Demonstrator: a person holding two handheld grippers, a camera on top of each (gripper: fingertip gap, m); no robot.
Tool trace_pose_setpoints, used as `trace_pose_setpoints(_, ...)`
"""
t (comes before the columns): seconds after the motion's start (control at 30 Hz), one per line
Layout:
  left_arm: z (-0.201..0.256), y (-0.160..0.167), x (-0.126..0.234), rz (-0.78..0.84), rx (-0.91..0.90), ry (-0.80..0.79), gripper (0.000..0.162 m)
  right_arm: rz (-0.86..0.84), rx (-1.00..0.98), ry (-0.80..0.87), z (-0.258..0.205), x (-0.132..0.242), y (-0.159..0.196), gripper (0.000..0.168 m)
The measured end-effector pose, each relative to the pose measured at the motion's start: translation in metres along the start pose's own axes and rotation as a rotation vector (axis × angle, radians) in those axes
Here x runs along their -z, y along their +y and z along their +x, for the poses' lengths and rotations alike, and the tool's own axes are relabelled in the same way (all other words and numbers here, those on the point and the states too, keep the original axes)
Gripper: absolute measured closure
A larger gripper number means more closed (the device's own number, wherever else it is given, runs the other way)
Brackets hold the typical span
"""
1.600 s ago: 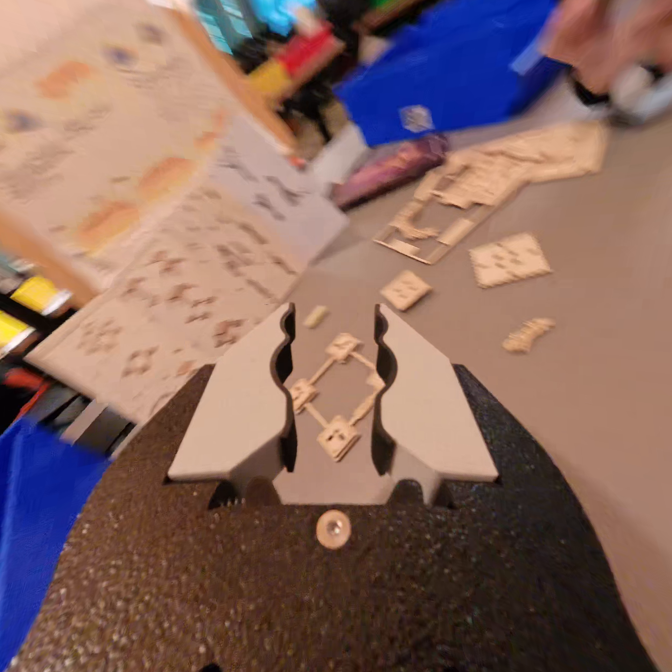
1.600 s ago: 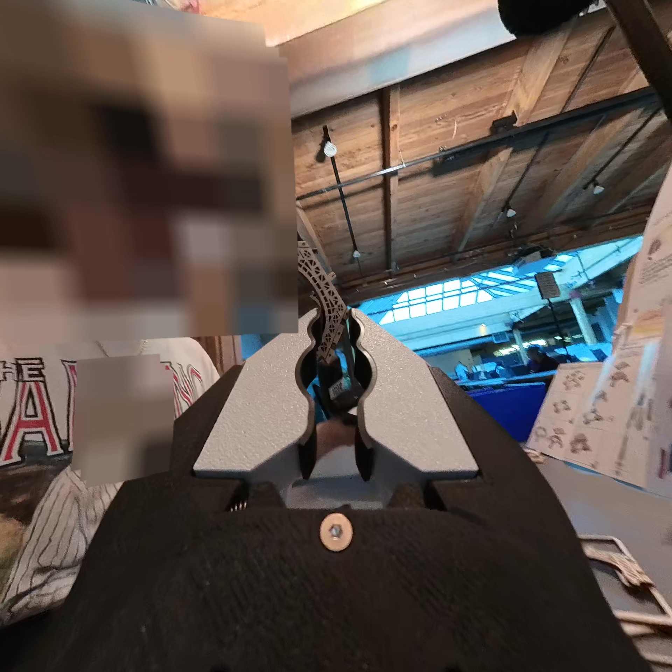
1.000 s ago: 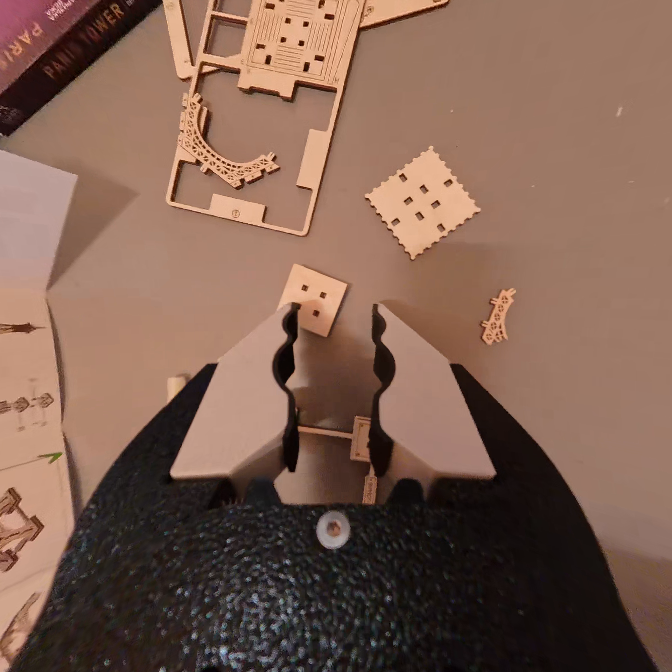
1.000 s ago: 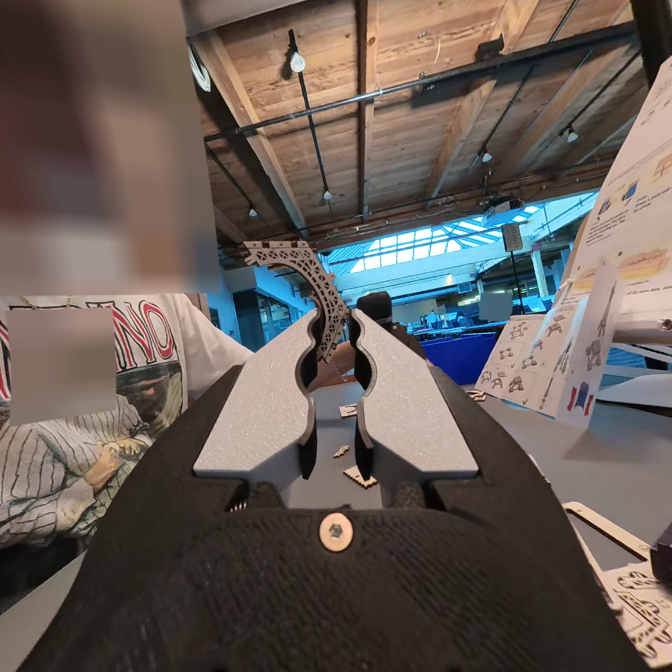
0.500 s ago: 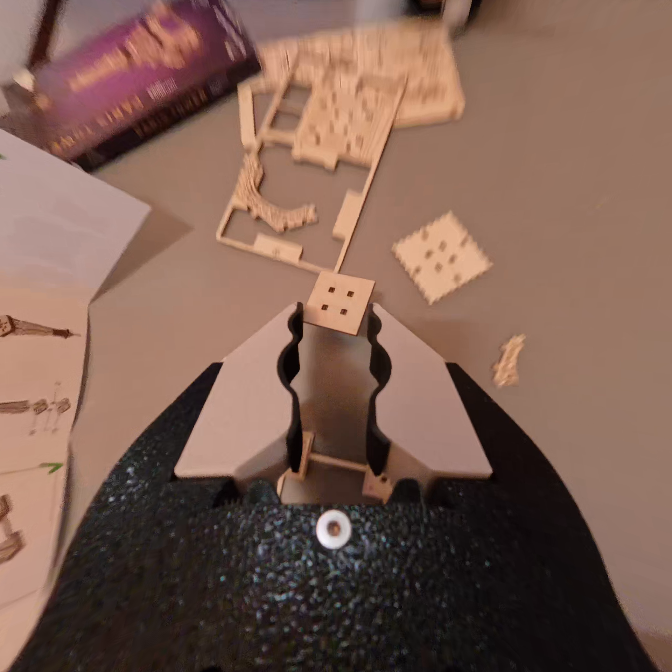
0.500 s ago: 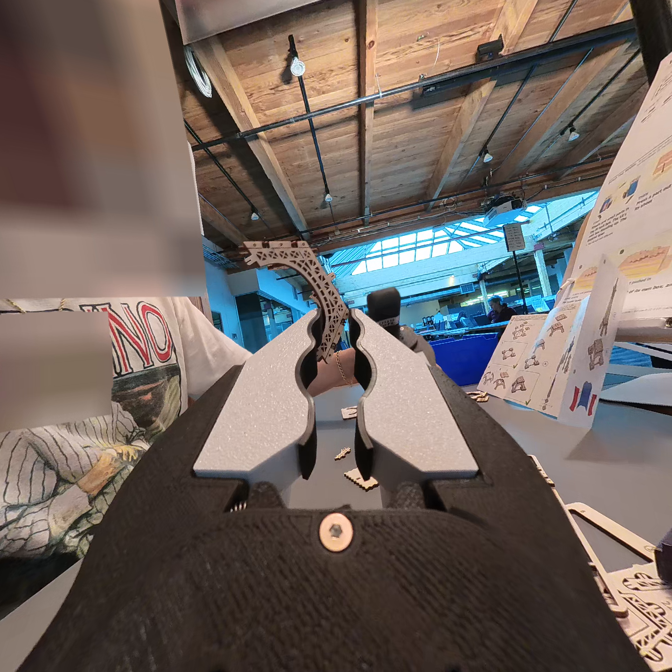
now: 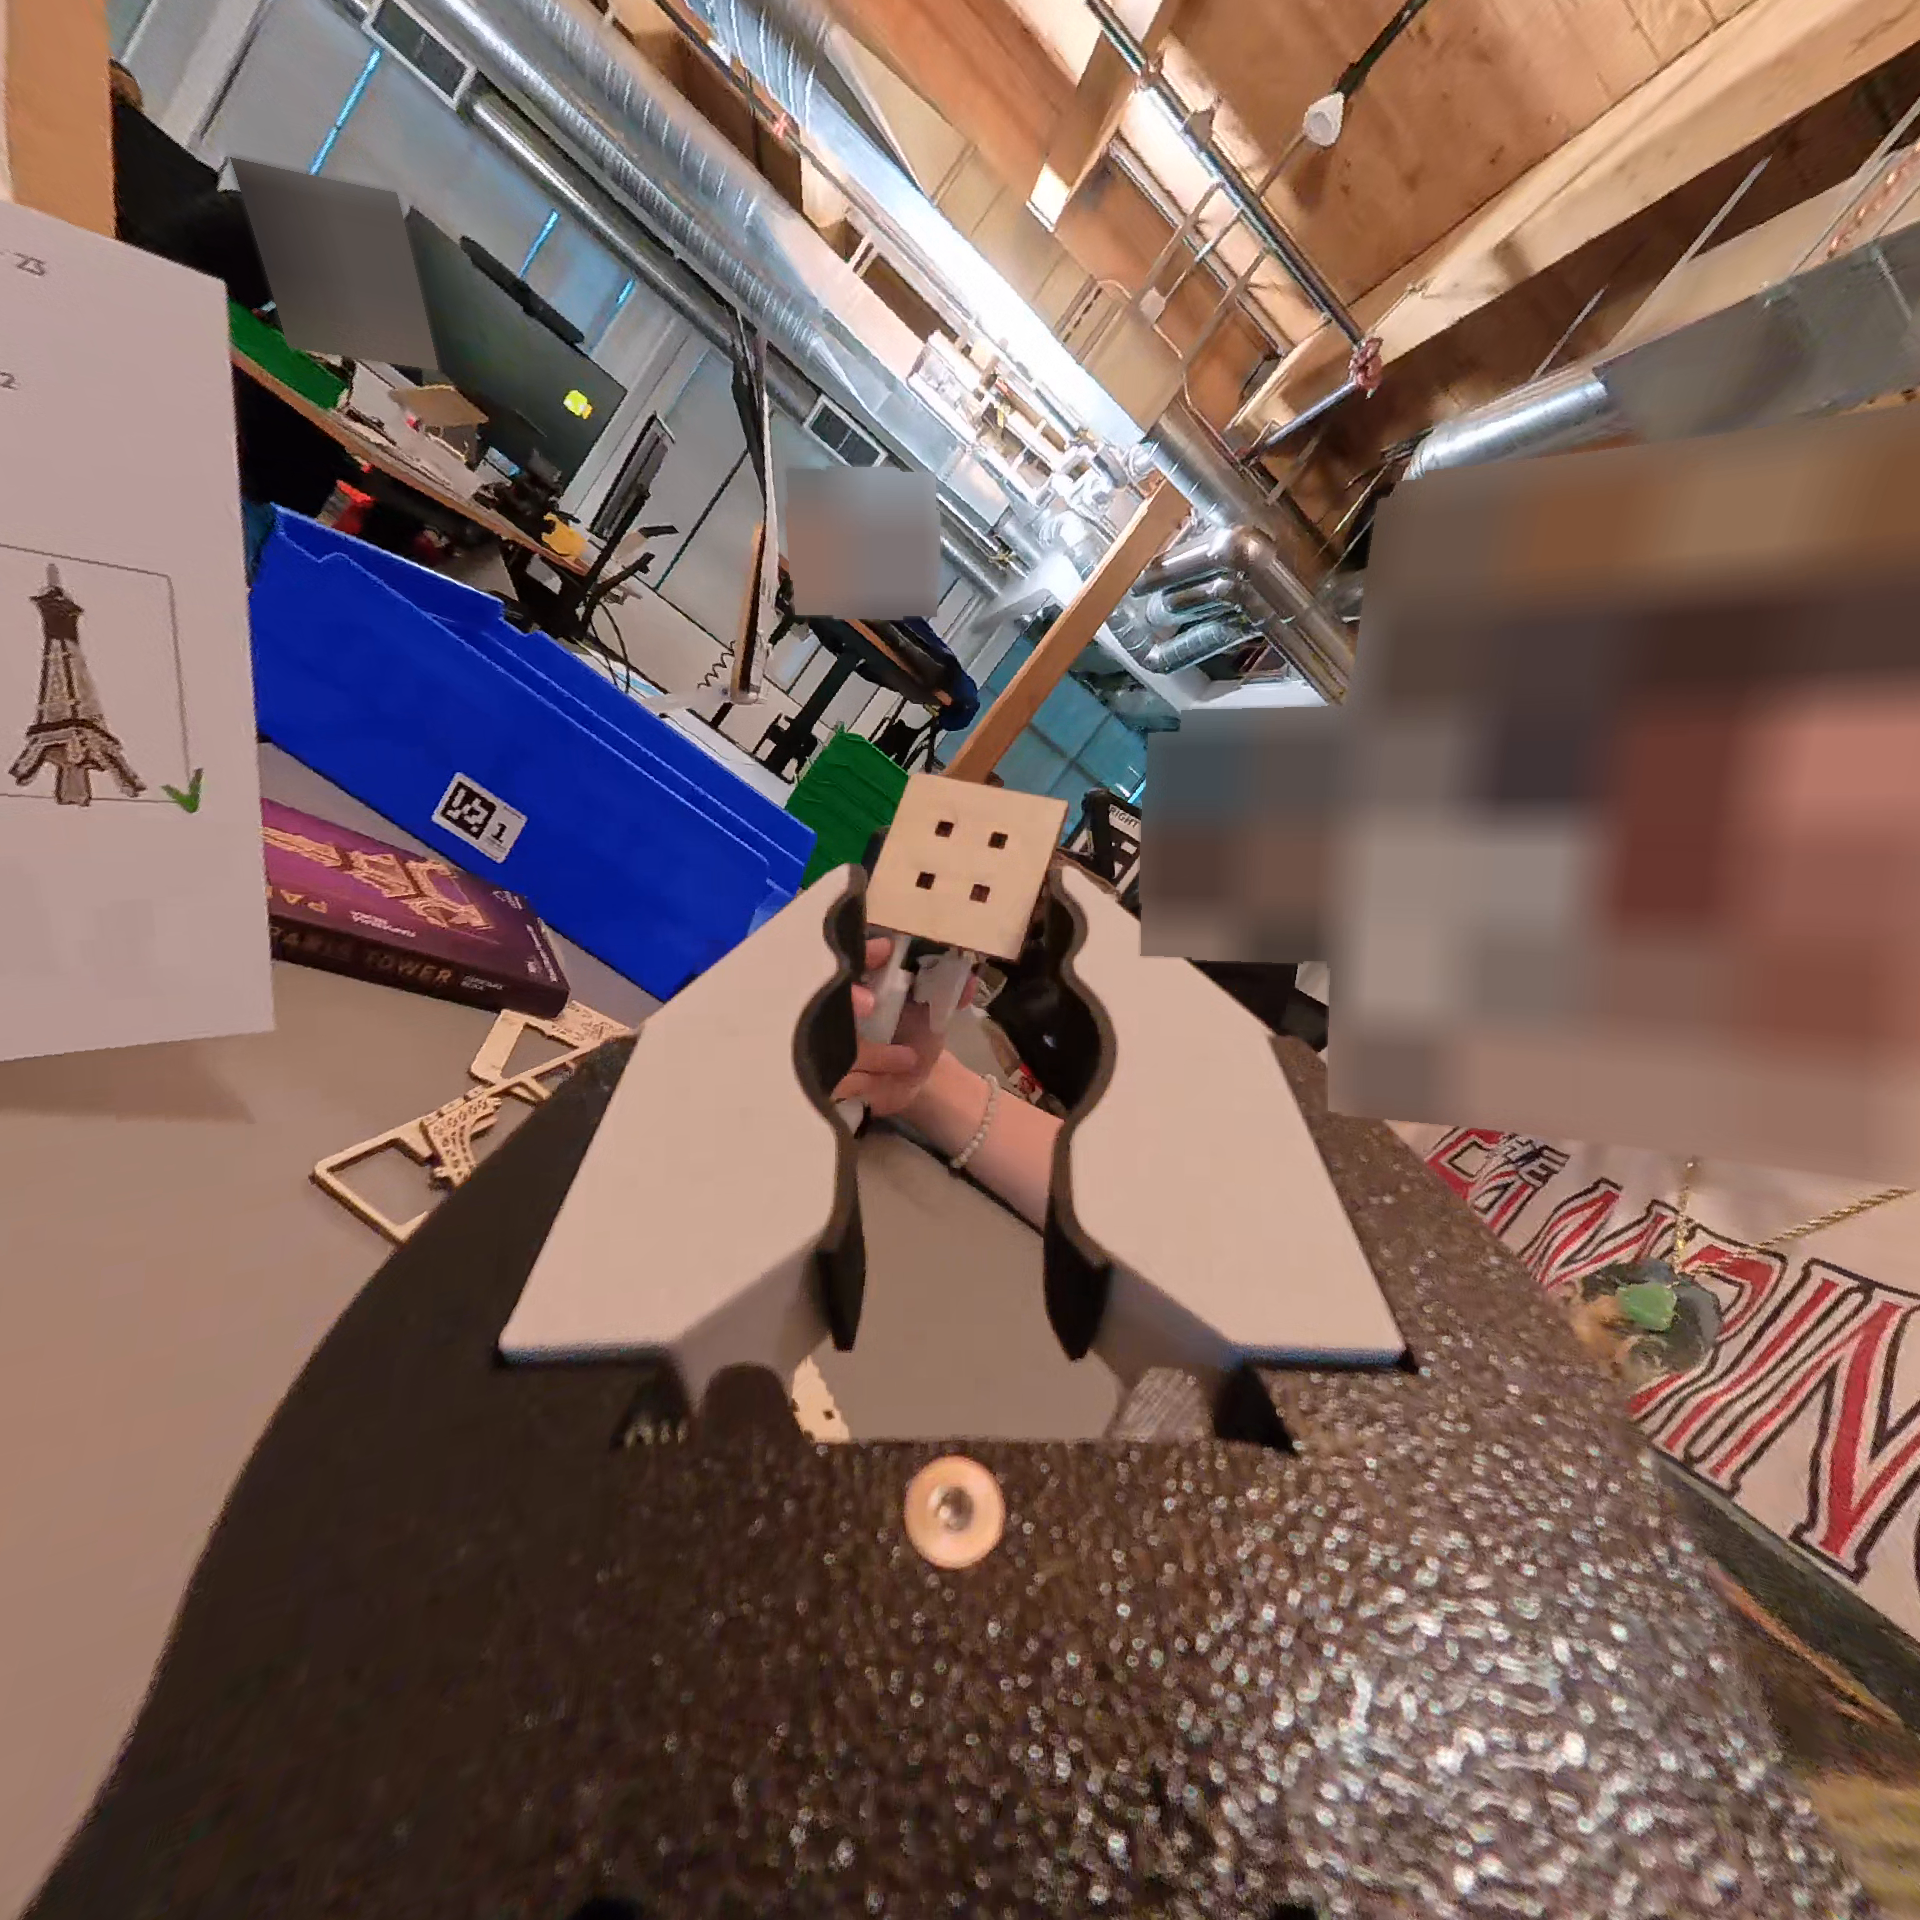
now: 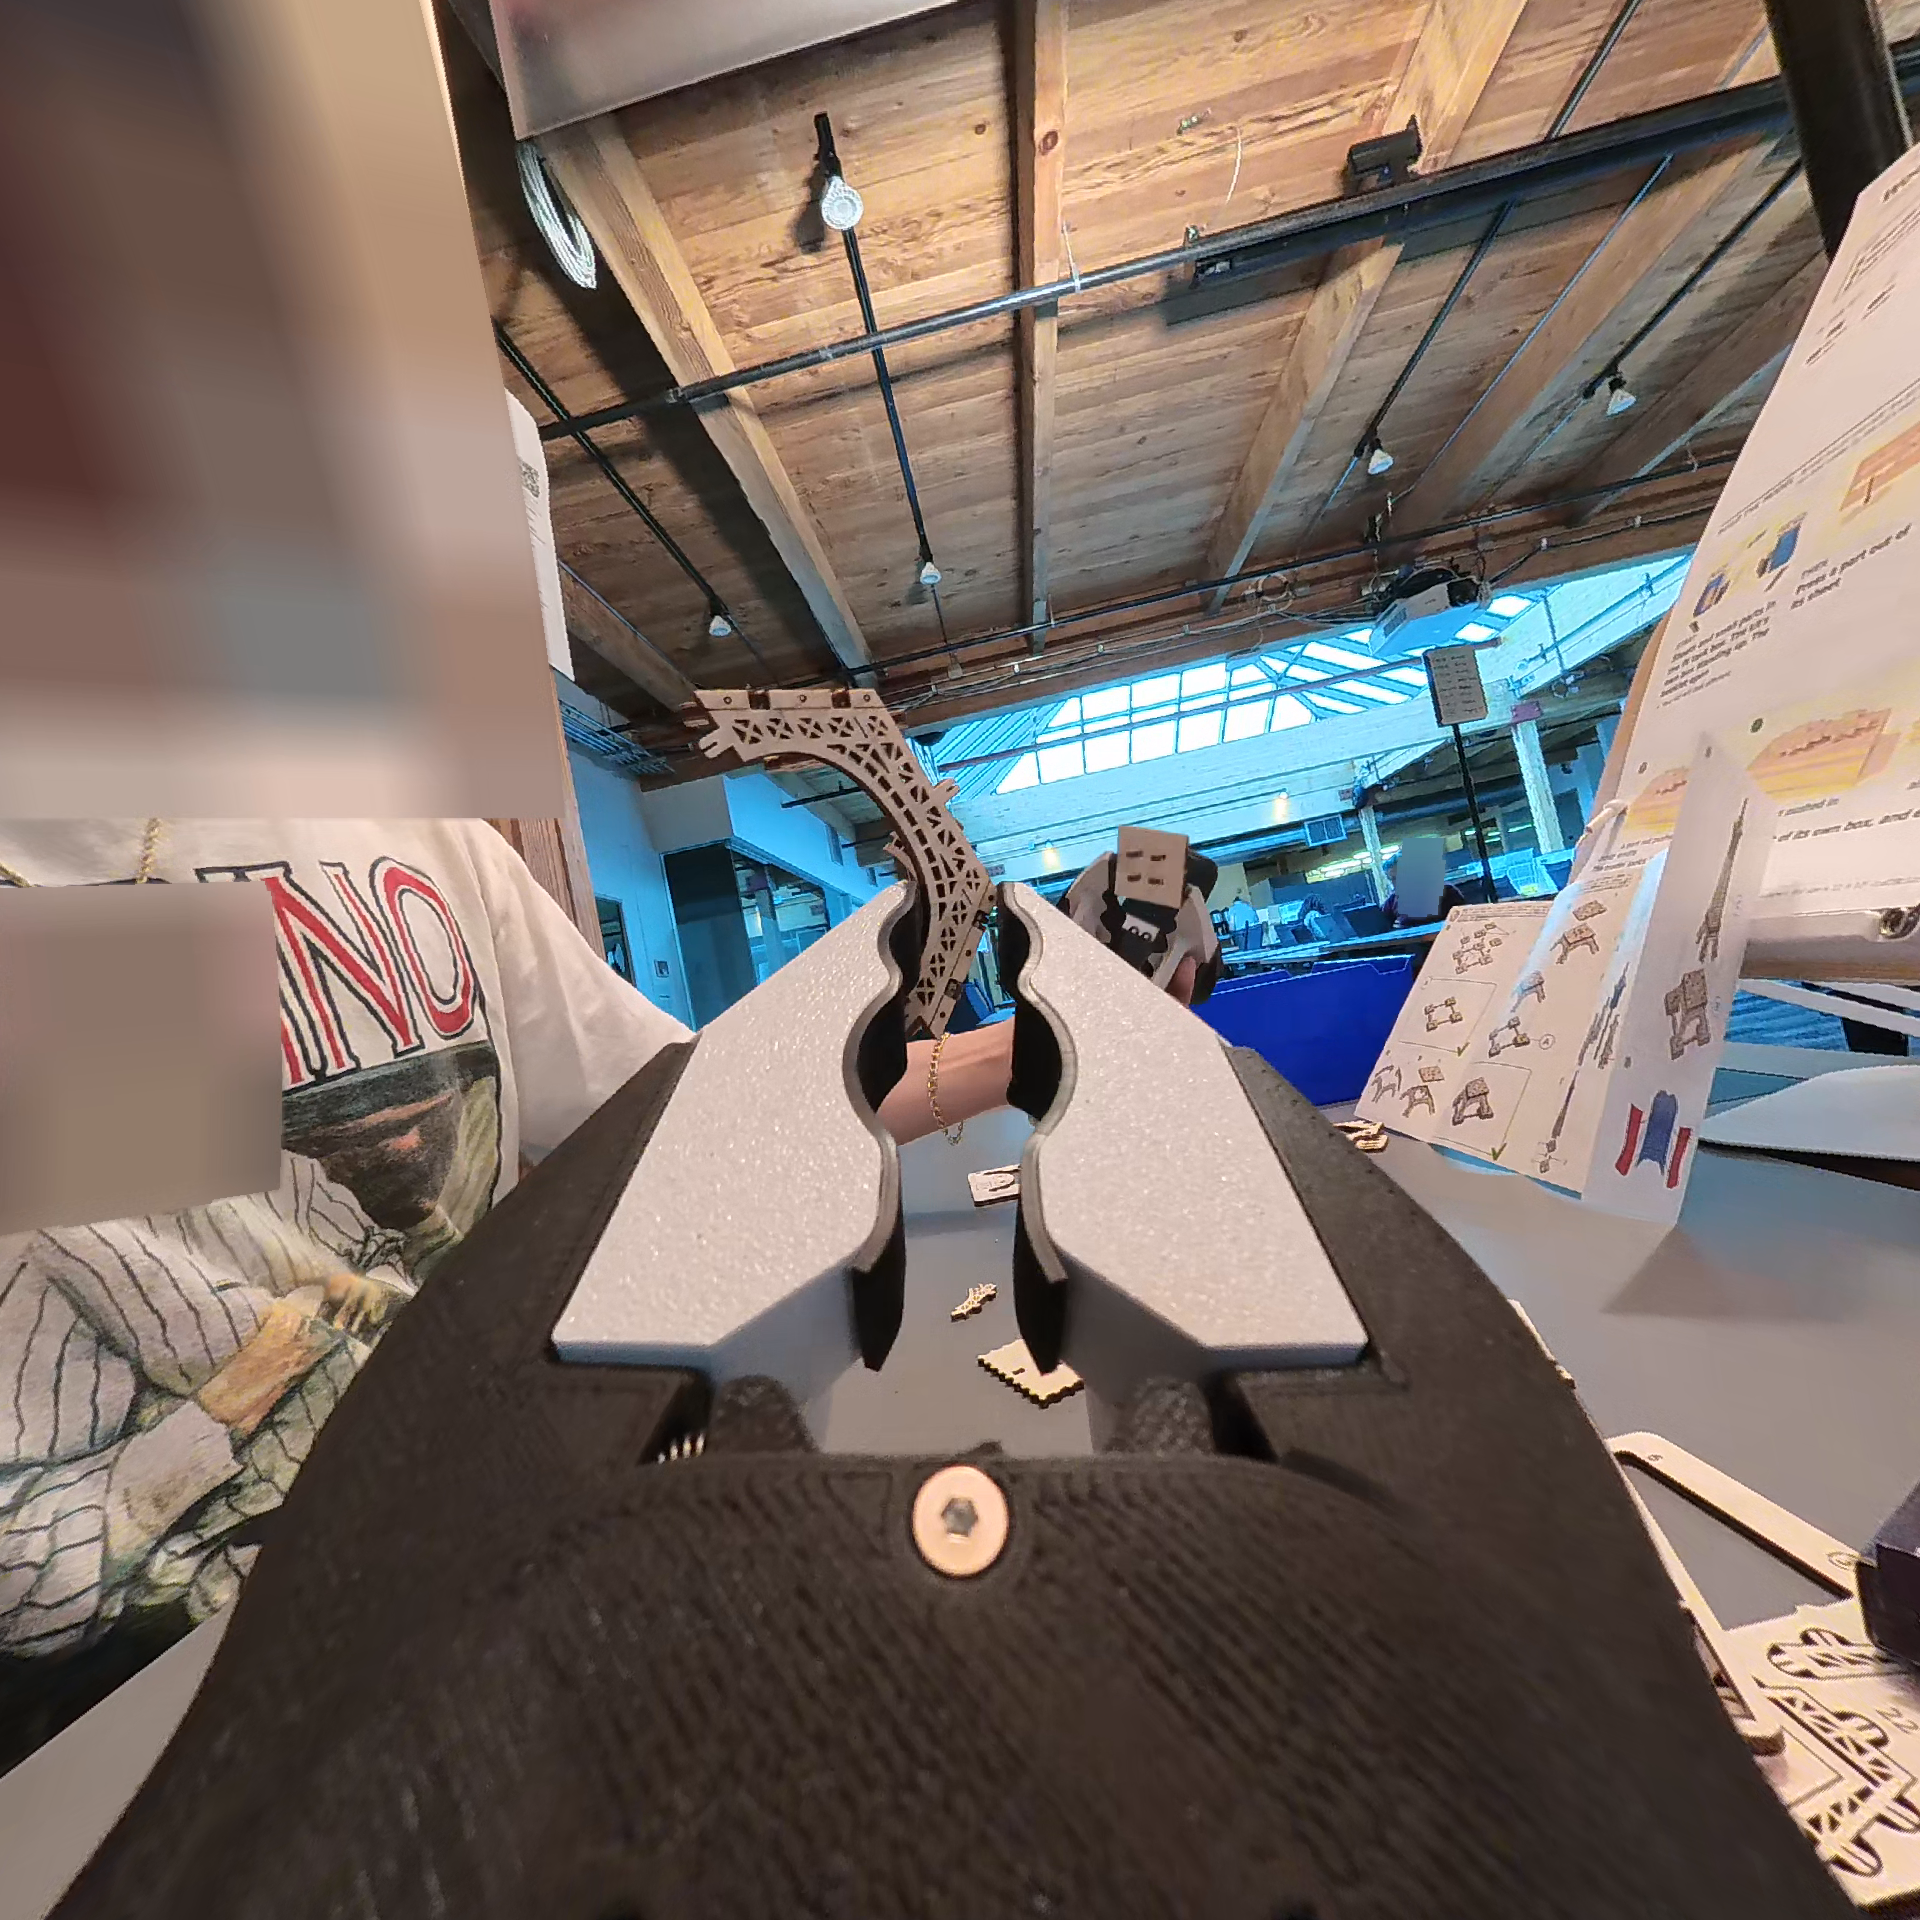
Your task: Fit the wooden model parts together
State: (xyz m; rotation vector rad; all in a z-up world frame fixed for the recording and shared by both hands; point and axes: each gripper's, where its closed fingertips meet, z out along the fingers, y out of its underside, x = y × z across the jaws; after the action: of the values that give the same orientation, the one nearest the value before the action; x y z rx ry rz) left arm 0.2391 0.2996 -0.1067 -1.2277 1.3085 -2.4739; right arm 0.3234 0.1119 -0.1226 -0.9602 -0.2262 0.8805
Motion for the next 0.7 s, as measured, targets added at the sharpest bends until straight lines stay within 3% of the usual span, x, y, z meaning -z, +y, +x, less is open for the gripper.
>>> trace_pose_setpoints(0.2, -0.021, 0.009, 0.005, -0.067, -0.086, -0.164, 0.131, 0.005, 0.013, 0.011, 0.0, 0.0, 0.0, 0.158)
trace_pose_setpoints(0.43, -0.086, 0.053, 0.041, -0.504, -0.508, -0.734, 0.131, 0.018, 0.026, 0.021, 0.001, 0.001, -0.002, 0.158)
trace_pose_setpoints(0.7, -0.103, 0.08, 0.054, -0.812, -0.666, -0.966, 0.13, 0.063, -0.05, -0.032, 0.009, 0.008, -0.014, 0.158)
